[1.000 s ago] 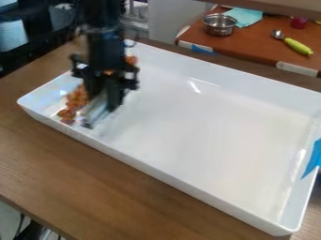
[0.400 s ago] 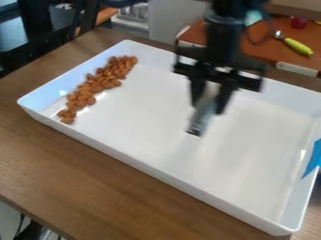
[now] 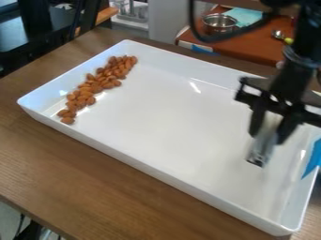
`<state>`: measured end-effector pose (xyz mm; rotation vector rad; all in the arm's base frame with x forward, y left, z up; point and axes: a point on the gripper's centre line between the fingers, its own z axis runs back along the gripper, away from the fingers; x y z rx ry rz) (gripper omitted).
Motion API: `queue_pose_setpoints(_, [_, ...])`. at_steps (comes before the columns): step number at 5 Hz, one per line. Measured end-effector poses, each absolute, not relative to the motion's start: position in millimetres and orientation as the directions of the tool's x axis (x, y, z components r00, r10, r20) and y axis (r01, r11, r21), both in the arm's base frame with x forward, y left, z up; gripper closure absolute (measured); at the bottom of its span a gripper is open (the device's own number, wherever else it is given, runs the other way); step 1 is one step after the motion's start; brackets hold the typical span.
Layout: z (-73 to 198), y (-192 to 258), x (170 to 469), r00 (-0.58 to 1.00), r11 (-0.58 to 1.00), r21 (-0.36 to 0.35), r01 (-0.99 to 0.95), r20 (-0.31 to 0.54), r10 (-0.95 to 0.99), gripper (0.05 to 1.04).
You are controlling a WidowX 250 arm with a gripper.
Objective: Sweep into pile
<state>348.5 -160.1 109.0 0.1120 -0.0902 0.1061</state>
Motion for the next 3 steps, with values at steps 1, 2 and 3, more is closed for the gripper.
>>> queue_pose_setpoints(1, [86,-168,348,0.991,0.978,0.175,-0.114,0.091,0.099,0.641])
queue_pose_setpoints(2, [90,-167,352,0.989,0.968,0.214,-0.128,0.097,0.109,0.330])
queue_pose_setpoints(3, [109,-165,345,0.997,0.983,0.165,-0.074,0.008,0.074,0.093])
